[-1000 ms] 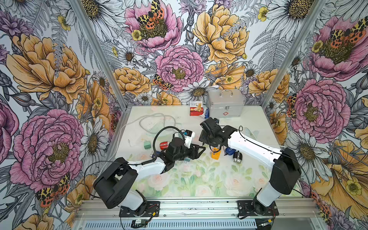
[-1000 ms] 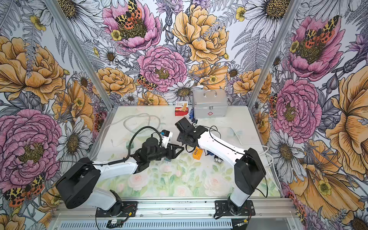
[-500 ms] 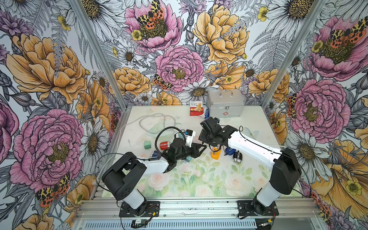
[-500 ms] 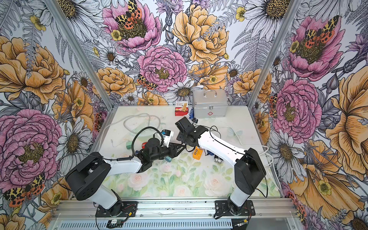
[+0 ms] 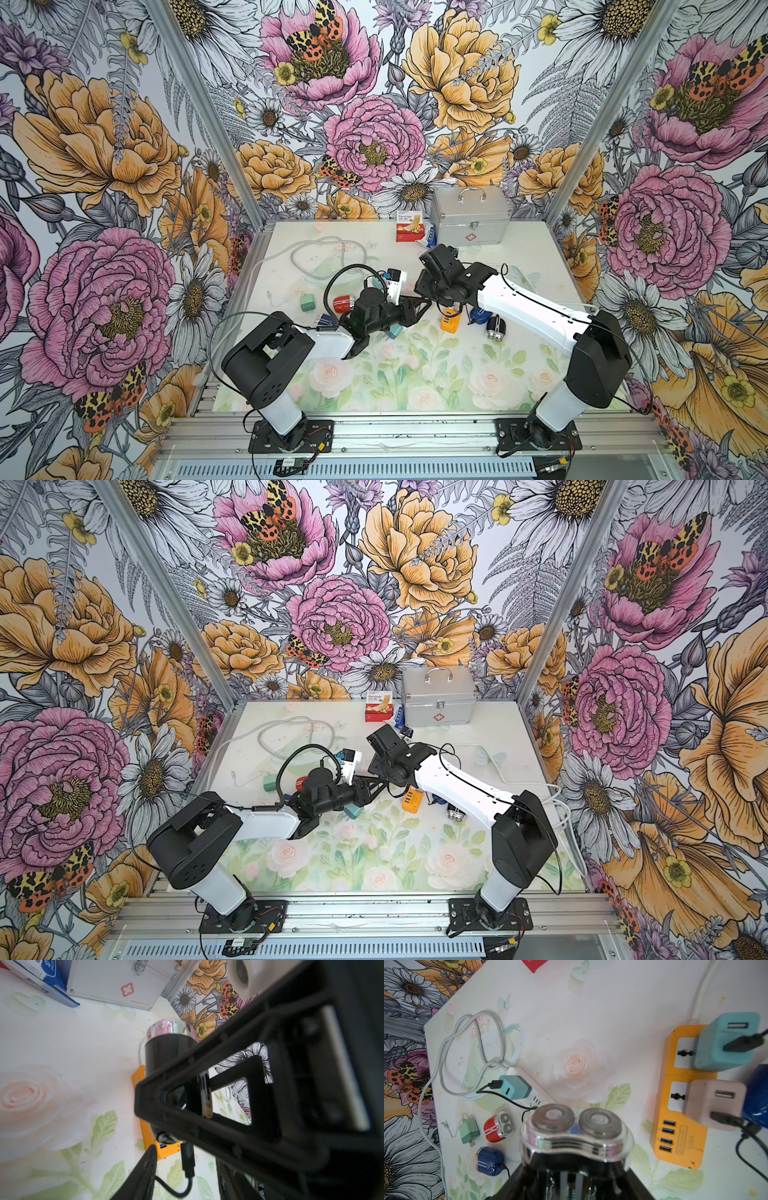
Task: Unplug the electric shaver
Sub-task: Remove the charging cable from the electric shaver.
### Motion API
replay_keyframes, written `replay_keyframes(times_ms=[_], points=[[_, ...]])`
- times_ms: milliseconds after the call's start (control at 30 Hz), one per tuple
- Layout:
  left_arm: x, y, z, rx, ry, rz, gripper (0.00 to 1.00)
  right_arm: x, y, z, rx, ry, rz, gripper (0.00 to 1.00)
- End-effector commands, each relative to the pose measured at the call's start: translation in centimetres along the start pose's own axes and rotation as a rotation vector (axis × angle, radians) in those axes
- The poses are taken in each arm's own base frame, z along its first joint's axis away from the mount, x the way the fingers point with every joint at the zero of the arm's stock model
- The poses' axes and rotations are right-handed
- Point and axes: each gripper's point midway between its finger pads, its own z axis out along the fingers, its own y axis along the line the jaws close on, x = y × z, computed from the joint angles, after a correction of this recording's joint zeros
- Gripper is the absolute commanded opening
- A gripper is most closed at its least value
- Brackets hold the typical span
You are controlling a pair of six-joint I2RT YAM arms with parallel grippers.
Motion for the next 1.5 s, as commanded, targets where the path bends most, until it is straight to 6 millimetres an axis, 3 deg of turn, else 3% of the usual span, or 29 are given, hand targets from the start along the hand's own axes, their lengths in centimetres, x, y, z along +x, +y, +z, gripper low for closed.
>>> replay_keyframes(times_ms=[0, 667, 1067, 1467], points=[[-0.7, -0.4, -0.2, 0.030, -0.030, 0.008, 0.47, -1.0, 0.7, -1.4, -0.056, -0.034, 0.034, 0.38], [-0.4, -1.1, 0.6, 0.094, -0.001, -0.001, 0.21, -1.3, 0.7, -1.2, -0.060, -0.036, 0.065, 0.35], [-0.6, -1.3, 0.6, 0.113, -0.004, -0.005, 0.12, -1.2, 0.5, -1.1, -0.053, -0.037, 0.064, 0.30], [1.9, -0.5, -0.3, 0.093, 0.045, -0.031, 0.07, -2.3, 0.2, -1.5, -0.048, -0.074, 0.078, 0.30]])
